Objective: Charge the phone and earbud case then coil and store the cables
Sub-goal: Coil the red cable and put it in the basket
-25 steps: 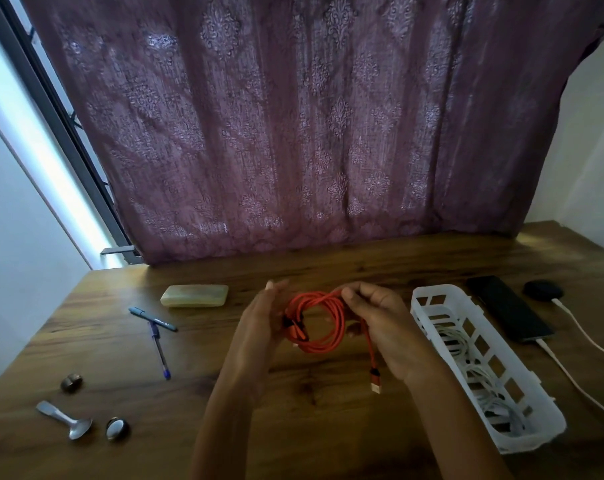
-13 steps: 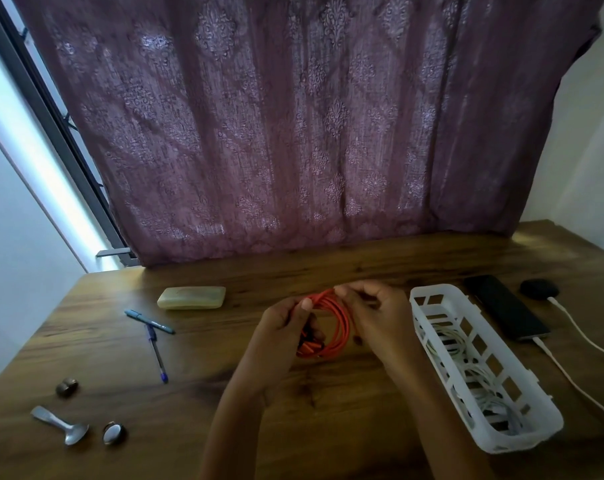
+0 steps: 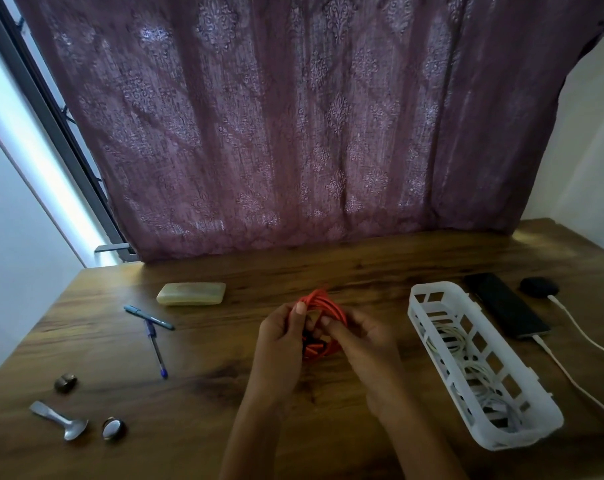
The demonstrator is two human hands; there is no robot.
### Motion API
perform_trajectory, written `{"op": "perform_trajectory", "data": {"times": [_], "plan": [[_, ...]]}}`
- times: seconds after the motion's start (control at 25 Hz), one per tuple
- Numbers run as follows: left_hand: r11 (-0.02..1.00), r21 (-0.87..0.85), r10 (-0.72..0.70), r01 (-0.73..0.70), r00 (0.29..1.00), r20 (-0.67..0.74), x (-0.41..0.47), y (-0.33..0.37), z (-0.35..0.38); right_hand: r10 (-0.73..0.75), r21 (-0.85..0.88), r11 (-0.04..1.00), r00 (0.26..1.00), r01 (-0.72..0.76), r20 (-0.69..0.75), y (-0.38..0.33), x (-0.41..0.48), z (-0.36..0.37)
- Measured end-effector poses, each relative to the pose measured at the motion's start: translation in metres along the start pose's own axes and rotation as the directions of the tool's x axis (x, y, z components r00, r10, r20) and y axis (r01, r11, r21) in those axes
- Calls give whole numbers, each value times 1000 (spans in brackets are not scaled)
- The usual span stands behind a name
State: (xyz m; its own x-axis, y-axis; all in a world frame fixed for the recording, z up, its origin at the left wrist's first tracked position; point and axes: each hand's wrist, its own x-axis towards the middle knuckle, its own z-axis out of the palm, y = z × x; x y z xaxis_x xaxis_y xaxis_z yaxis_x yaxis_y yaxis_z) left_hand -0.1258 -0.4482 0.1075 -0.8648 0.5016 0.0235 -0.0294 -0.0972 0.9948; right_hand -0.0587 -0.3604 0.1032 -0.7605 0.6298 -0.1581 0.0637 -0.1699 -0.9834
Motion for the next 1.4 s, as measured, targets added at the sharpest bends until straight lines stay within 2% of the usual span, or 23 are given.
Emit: {"op": "perform_trajectory", "data": {"times": [0.32, 0.48, 0.56, 0.64, 0.72, 0.8, 0.84, 0.92, 1.04, 1.12, 1.2, 1.32, 1.4], "plan": [[988, 136, 86, -68, 988, -129, 2, -9, 1, 93, 215, 973, 996, -90, -5, 1, 0, 8], [985, 154, 91, -73, 990, -110, 6, -9, 1, 172, 511, 820, 962, -258, 210, 1, 6, 3], [983, 165, 106, -85, 987, -119, 8, -7, 2, 179, 565, 761, 940, -319, 290, 1, 8, 1], [986, 149, 93, -70, 984, -155, 9, -6, 0, 144, 502, 825, 955, -260, 259, 2, 10, 3], [989, 134, 84, -60, 979, -184, 10, -6, -1, 61, 325, 941, 992, -95, 115, 3, 8, 7], [990, 129, 88, -62, 976, -200, 10, -5, -2, -79, 111, 990, 996, 83, -44, 4, 5, 10], [990, 125, 93, -68, 975, -202, 10, -5, -3, -162, 7, 987, 983, 164, -91, 4, 3, 12], [990, 109, 104, -84, 975, -196, 11, -5, -2, -293, -177, 946, 951, 273, -97, 5, 0, 16], [985, 105, 153, -135, 971, -183, 9, -4, 1, -411, -397, 849, 908, 349, -82, 4, 0, 20], [984, 88, 166, -152, 970, -179, 8, -3, 3, -424, -415, 839, 901, 352, -94, 4, 2, 20], [982, 75, 183, -172, 968, -169, 7, -2, 5, -362, -333, 891, 925, 308, -112, -1, -1, 21], [971, 109, 229, -212, 957, -180, 6, -2, 8, -207, -122, 974, 968, 190, -143, -15, -7, 22], [969, 136, 232, -208, 953, -195, 7, -4, 8, -38, 28, 999, 993, 41, -112, -23, -6, 17]]}}
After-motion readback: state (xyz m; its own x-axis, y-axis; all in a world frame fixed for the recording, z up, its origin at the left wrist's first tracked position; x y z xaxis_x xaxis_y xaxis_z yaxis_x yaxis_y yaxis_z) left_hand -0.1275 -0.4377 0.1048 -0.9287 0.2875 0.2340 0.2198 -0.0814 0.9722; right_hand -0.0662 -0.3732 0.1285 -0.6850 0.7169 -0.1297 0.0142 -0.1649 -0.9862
